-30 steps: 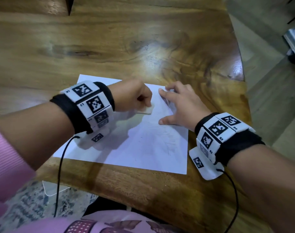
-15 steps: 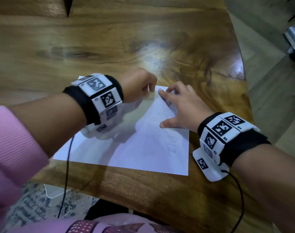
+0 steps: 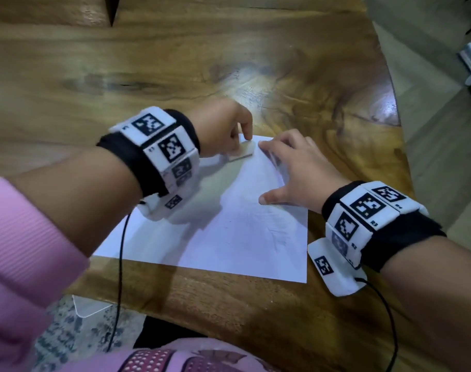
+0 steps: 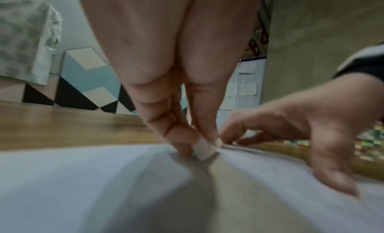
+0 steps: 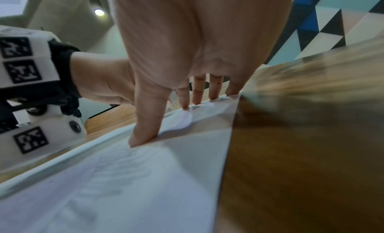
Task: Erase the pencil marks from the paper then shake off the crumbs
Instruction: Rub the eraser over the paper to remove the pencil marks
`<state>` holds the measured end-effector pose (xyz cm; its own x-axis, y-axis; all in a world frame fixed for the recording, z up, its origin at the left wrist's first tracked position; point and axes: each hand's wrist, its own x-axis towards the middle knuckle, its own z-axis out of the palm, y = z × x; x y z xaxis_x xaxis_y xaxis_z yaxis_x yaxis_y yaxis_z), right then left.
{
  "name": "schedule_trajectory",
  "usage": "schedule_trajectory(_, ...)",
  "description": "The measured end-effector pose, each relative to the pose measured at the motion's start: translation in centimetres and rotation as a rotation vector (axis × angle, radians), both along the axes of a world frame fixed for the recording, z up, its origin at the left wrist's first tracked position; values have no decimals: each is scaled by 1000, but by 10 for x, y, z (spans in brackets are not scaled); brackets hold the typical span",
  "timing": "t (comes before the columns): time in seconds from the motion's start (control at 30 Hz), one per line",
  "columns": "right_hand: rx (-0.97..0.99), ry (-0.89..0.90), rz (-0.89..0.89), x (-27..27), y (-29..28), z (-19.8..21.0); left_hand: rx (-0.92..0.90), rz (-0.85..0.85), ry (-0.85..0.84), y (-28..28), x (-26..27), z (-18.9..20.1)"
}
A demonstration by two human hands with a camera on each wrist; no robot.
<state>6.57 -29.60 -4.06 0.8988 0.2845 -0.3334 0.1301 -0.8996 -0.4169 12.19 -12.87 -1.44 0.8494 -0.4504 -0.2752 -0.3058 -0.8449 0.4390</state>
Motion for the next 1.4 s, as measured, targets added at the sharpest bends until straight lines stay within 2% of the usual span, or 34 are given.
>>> schedule_trajectory(0.13, 3, -16, -13, 0, 2, -1, -2, 55, -128, -12, -13, -9)
schedule_trajectory(0.2, 14, -10, -21, -2, 2, -2, -33, 52, -99, -6, -23, -10)
schedule_trajectory(0.3, 13, 11, -14, -3, 1, -3, 3, -101, 13, 10, -38, -9)
schedule_trajectory(0.37, 4, 17, -1, -3, 0, -2, -3, -143, 46, 13, -37, -7)
schedule_trajectory(0.57, -22, 21, 13, -4, 0, -2, -45, 10, -118, -10, 5, -4)
schedule_trajectory(0.63, -18, 22, 11, -3, 0, -3, -30, -37, -61, -4, -7, -5)
schedule_trajectory(0.73, -24, 20, 14, -3, 0, -2, 22, -163, 136, 8, -28, -8)
schedule_trajectory(0.77, -22, 21, 15, -3, 0, -2, 14, -158, 142, 7, -27, -8)
schedule_trajectory(0.93, -36, 10, 26, -4, 1, -1, -34, -7, -102, -15, 6, -6)
schedule_trajectory(1.0, -32, 11, 24, -4, 1, -1, -20, -11, -78, -13, -1, -7)
schedule_trajectory(1.13, -32, 16, 28, -4, 1, 0, 39, -150, 76, 3, -23, -6)
schedule_trajectory(1.2, -34, 15, 28, -4, 0, 1, 2, -112, 34, -1, -15, -5)
schedule_trajectory(1.3, -55, 5, 45, -4, 1, 1, -43, 5, -129, -14, 1, -6)
schedule_trajectory(1.33, -56, 7, 45, -4, 1, 1, -39, 19, -140, -16, 1, -6)
schedule_trajectory(1.4, -38, 17, 34, -5, 1, 1, -18, -24, -53, -11, -5, -6)
